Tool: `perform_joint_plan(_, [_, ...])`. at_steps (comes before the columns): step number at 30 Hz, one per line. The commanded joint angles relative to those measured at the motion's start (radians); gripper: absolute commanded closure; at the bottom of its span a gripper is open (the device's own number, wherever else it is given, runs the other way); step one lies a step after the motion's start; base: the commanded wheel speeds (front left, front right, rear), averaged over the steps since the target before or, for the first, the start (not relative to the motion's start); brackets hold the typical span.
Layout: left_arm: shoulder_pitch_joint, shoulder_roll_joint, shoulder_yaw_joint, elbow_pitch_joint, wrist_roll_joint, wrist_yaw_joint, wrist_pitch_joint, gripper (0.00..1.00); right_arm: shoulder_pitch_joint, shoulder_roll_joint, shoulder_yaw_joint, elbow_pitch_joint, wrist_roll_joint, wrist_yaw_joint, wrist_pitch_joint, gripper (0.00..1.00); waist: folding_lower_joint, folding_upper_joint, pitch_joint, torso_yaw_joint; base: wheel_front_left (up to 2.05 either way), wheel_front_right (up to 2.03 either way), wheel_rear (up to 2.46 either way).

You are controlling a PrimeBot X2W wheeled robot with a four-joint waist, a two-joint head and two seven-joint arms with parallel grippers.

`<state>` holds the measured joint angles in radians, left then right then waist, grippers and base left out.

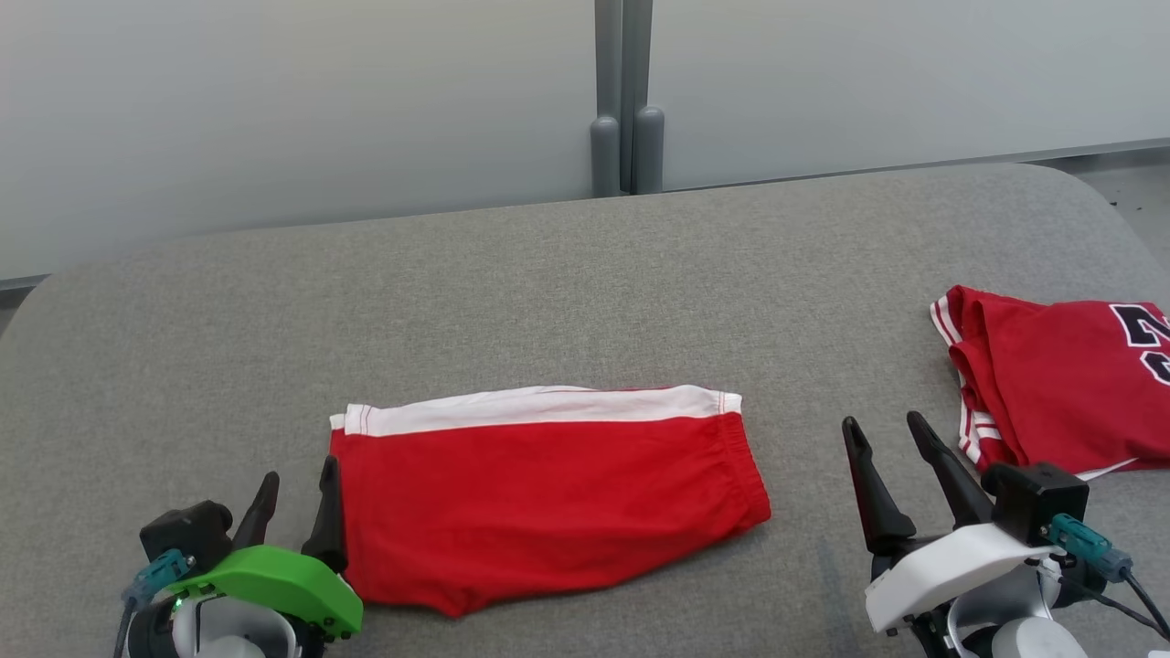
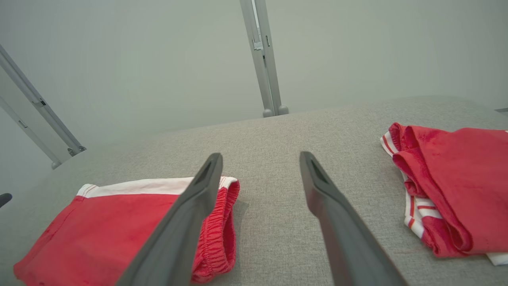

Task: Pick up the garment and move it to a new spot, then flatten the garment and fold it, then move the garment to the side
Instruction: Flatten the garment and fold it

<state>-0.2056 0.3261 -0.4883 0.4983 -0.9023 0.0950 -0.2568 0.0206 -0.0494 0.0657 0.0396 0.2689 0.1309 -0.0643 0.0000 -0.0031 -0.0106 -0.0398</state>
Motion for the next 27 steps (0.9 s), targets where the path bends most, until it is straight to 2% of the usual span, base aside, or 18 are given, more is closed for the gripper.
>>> perform_joint_plan(1, [0.030, 0.011, 0.019, -0.052, 0.035, 0.014, -0.009, 0.00, 0.016, -0.003, -0.011, 0.007, -0.011, 0.000, 0.007, 0.00, 0.0000, 0.0031, -0.004, 0.010, 0.00, 0.00, 0.00])
perform_joint_plan(7, [0.102, -0.009, 0.091, -0.239, 0.119, 0.054, -0.007, 0.00, 0.021, -0.002, -0.032, 0.049, -0.010, 0.000, 0.046, 0.00, 0.0000, 0.0031, -0.006, 0.049, 0.00, 0.00, 0.00])
perform_joint_plan(12, [0.150, -0.027, 0.111, -0.317, 0.156, 0.075, -0.007, 0.00, 0.010, -0.002, -0.012, 0.089, 0.015, 0.000, 0.067, 0.00, 0.0000, 0.0031, -0.003, 0.085, 0.00, 0.00, 0.00])
perform_joint_plan(21, [0.212, -0.058, 0.133, -0.365, 0.194, 0.083, -0.007, 0.00, -0.063, -0.003, 0.024, 0.276, 0.121, 0.000, 0.053, 0.00, 0.0000, 0.0031, 0.011, 0.165, 0.00, 0.00, 0.00])
perform_joint_plan(27, [0.219, -0.076, 0.125, -0.370, 0.220, 0.069, -0.008, 0.00, -0.118, -0.003, 0.019, 0.437, 0.196, 0.000, 0.007, 0.00, 0.0000, 0.0031, 0.029, 0.207, 0.00, 0.00, 0.00])
